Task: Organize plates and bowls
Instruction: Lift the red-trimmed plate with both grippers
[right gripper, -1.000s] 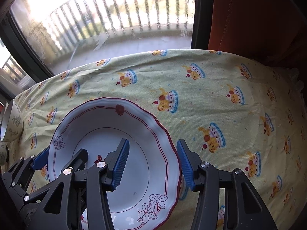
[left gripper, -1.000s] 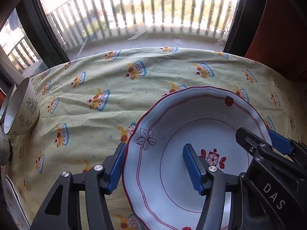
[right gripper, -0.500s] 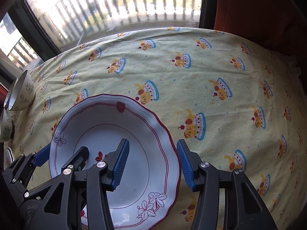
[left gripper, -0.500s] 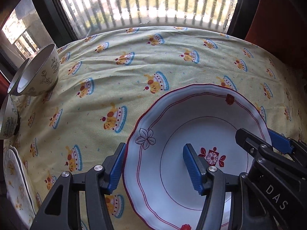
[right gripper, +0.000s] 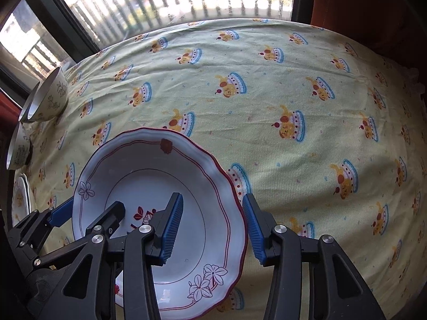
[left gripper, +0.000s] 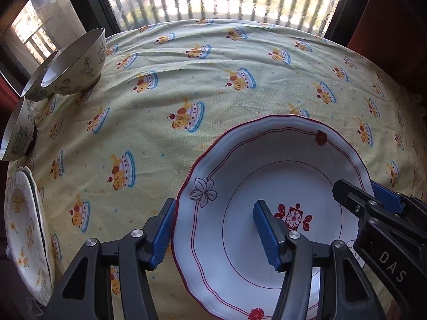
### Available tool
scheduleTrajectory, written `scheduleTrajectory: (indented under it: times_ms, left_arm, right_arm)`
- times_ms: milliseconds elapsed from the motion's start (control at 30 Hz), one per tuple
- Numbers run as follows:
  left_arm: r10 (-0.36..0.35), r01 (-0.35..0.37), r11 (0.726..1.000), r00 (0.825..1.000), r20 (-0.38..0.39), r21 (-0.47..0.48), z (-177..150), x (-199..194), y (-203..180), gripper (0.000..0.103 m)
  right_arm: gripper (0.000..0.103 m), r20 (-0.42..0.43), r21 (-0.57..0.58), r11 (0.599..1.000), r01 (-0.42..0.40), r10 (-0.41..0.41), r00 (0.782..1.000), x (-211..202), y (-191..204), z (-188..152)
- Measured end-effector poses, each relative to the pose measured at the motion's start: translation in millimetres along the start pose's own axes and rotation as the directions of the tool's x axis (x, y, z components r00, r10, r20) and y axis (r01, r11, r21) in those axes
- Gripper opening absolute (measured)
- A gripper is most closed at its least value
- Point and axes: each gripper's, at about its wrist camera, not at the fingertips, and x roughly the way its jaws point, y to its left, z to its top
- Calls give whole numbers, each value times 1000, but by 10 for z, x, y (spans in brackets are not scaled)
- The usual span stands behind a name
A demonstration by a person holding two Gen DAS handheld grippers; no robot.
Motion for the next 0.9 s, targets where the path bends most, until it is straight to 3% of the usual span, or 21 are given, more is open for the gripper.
scheduleTrajectory:
  times_ms: [100,333,900]
  left_arm:
    - [6,-6,1000,1000,2,1,10,17,1,59]
    - [28,-28,1000,999,17,-12,19,13,-3,59]
    - [-18,19,1000,999,52,-18,-39,-362,331,59]
  right_arm:
    - [38,5,-12,1000,6,-6,1000,31,-32,29]
    - [39,43,-83,994,73,-70,997,49,72,-13]
    - [42,55,-33,991,127,-125,991,-241,362,-93]
